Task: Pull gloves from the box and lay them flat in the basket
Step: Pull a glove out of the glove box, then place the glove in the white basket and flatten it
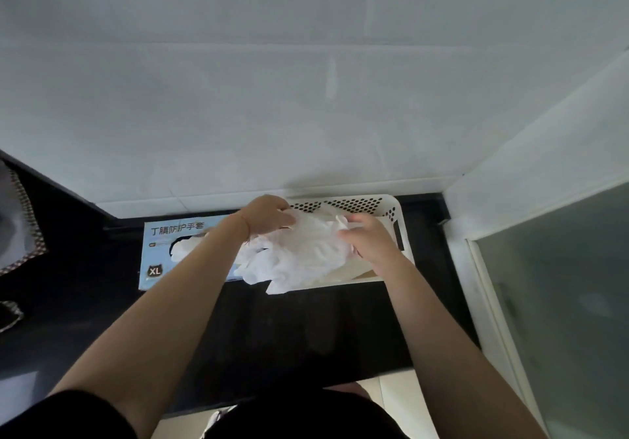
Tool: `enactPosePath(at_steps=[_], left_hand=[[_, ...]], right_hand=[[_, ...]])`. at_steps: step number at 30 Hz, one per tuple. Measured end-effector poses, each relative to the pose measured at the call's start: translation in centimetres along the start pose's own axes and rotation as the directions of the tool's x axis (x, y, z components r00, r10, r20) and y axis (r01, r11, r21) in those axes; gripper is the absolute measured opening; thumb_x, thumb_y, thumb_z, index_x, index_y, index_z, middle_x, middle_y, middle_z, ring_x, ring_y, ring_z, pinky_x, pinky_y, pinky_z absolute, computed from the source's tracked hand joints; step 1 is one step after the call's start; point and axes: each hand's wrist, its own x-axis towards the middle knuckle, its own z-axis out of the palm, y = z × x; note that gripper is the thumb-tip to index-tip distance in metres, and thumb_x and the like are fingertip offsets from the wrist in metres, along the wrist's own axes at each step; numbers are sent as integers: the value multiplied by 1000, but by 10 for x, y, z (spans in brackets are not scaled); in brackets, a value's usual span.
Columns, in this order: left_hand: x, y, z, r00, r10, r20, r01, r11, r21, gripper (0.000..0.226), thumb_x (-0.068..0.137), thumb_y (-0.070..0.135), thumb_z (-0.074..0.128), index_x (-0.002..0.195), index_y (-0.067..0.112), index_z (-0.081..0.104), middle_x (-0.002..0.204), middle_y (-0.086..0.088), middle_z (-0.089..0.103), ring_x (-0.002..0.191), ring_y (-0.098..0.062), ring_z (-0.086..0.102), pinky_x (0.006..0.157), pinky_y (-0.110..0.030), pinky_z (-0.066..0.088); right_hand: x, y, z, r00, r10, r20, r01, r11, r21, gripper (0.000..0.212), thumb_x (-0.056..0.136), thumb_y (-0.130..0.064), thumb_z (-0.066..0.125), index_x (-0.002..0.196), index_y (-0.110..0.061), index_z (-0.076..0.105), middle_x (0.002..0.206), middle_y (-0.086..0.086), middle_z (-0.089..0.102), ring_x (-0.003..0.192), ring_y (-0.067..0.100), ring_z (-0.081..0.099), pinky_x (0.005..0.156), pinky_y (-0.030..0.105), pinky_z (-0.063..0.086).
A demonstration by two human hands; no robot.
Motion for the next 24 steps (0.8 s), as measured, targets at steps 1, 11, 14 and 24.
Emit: enactPosePath(at_steps=[1,11,14,24], left_hand=[[8,3,7,1000,5,-8,-4,998,56,18,86,19,66,98,6,70,98,-10,68,88,-24,58,78,-30,46],[40,26,35,992,20,-122,6,979,206,21,80,21,63,60,17,56,66,-2,55,68,-20,51,67,-26,42],[41,29,43,984,-7,-180,42,980,193,18,85,25,65,86,11,78,88,-5,73,86,-20,66,84,-32,54],[5,43,81,937,188,-294,-36,890,454,35,90,47,61,115,24,52,100,2,62,84,-20,60,65,-29,37]], right_hand=[[4,7,-4,1000,15,-13,-15,1000,-10,32,87,-11,63,116,-21,53,99,1,60,74,12,58,60,24,45],[33,38,-38,970,-184,-157,137,953,-269,20,94,-3,41,86,-21,45,88,11,57,70,24,56,50,31,57],[39,46,-45,954,-235,-188,150,912,-383,19,97,-4,42,93,-17,55,86,4,58,76,24,62,67,44,61],[51,60,-42,935,-308,-177,162,814,-558,25,97,-5,52,117,-15,62,118,3,59,89,12,58,75,17,42]])
